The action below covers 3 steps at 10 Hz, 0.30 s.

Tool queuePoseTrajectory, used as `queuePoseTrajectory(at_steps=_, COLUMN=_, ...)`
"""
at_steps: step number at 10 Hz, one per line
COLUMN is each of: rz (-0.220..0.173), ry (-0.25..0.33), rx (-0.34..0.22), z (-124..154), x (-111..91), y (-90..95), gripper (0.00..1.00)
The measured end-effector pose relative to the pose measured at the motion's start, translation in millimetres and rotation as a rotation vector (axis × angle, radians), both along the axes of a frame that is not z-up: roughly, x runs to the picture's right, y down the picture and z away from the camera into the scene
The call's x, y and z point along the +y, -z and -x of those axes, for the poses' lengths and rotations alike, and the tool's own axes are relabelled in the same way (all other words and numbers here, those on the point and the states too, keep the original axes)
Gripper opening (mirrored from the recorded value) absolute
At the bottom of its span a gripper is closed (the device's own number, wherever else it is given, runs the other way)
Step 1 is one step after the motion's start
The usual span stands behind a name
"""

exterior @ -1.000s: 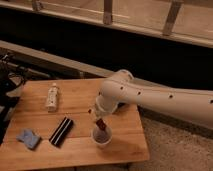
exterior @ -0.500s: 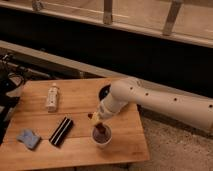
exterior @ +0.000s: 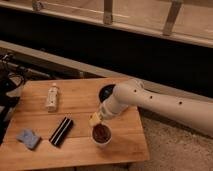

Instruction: Place the pepper in the ceramic cup

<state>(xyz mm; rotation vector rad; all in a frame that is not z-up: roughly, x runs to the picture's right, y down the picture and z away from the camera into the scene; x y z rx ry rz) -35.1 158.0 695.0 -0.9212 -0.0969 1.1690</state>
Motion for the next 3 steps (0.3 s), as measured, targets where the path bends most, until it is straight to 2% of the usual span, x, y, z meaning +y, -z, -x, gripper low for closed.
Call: queuePoseTrajectory(at_steps=3, rz=-0.017, ry=-0.009, rx=-0.011, z=-1.0, x=-1.0, y=2.5, gripper=0.81)
